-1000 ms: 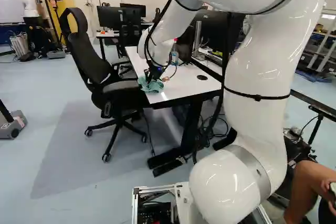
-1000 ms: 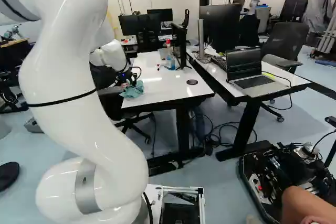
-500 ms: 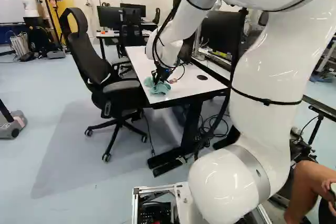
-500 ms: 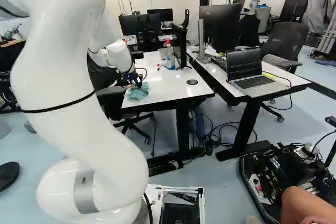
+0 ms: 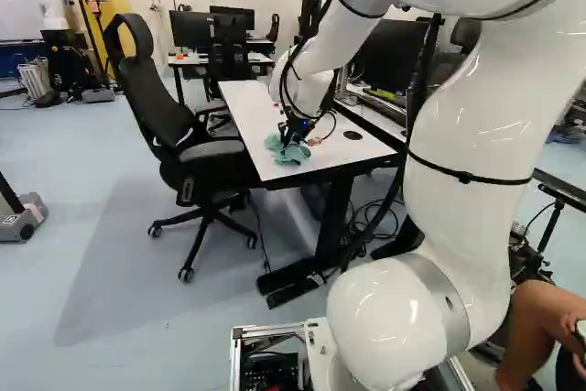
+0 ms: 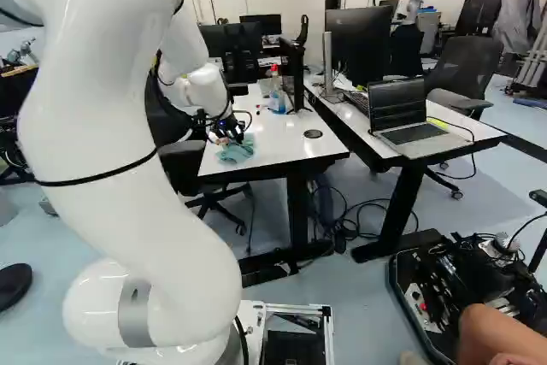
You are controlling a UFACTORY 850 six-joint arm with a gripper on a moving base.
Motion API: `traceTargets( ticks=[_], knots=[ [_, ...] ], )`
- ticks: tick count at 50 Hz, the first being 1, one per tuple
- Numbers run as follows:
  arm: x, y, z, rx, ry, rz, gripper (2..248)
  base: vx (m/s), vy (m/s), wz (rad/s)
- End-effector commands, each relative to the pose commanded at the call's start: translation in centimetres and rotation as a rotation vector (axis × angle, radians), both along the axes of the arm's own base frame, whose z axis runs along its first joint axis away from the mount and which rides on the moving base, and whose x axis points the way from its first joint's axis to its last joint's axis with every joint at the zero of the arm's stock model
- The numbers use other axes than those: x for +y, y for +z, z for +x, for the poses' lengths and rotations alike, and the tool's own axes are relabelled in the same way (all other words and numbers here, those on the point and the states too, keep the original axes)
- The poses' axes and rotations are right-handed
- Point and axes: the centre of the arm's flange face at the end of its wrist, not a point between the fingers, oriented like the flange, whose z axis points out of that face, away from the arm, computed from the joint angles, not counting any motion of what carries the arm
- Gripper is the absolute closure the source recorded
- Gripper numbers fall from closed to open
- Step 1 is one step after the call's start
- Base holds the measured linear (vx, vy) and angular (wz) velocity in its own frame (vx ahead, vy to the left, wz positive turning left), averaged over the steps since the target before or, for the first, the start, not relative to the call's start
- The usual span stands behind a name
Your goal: Clean the table with the green towel
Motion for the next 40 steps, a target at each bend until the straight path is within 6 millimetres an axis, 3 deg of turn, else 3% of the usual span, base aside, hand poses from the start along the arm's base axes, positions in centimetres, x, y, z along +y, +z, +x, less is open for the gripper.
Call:
traceTargets(
  ticks=[13,40],
  knots=[
    [-1.2,0.0,2.0,-0.007,-0.027,0.001,204,0.0,0.0,0.0],
    [-1.5,0.9,1.7,-0.025,-0.033,0.003,204,0.0,0.0,0.0]
  ],
)
